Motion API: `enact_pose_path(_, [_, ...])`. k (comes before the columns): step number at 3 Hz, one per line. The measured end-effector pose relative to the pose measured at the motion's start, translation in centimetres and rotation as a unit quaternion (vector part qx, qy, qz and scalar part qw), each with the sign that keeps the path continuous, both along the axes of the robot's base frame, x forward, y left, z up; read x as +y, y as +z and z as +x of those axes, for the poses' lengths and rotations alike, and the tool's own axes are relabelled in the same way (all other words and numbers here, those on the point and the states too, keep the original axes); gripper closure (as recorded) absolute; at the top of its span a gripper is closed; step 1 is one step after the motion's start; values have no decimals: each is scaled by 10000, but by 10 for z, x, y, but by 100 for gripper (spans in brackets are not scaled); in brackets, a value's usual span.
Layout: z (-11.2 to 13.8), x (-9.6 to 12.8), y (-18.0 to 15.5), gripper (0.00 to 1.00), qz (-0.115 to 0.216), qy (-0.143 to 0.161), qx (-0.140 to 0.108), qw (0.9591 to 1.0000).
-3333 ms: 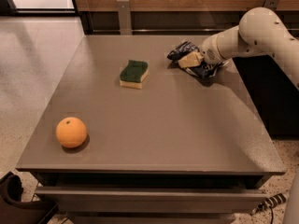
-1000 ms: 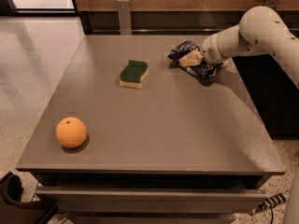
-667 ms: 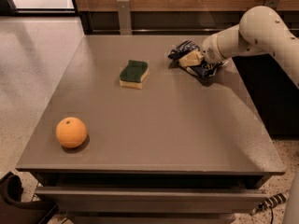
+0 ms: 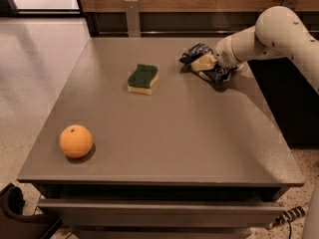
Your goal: Move blue chip bag near orange
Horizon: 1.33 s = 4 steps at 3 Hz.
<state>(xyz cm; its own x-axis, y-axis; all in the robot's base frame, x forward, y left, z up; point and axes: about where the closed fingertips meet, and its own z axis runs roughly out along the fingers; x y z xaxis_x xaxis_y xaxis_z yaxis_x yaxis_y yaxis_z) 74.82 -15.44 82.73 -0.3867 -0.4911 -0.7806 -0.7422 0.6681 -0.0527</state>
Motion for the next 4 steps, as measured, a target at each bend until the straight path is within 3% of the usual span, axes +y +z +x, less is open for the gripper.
enact_pose_path(2, [-48, -10, 92, 100, -566, -189, -673, 9959])
enact_pose_path(3, [-67, -9, 114, 100, -493, 78, -770, 9958])
enact_pose_path(4, [-100, 1, 130, 100, -321, 821, -719, 9935])
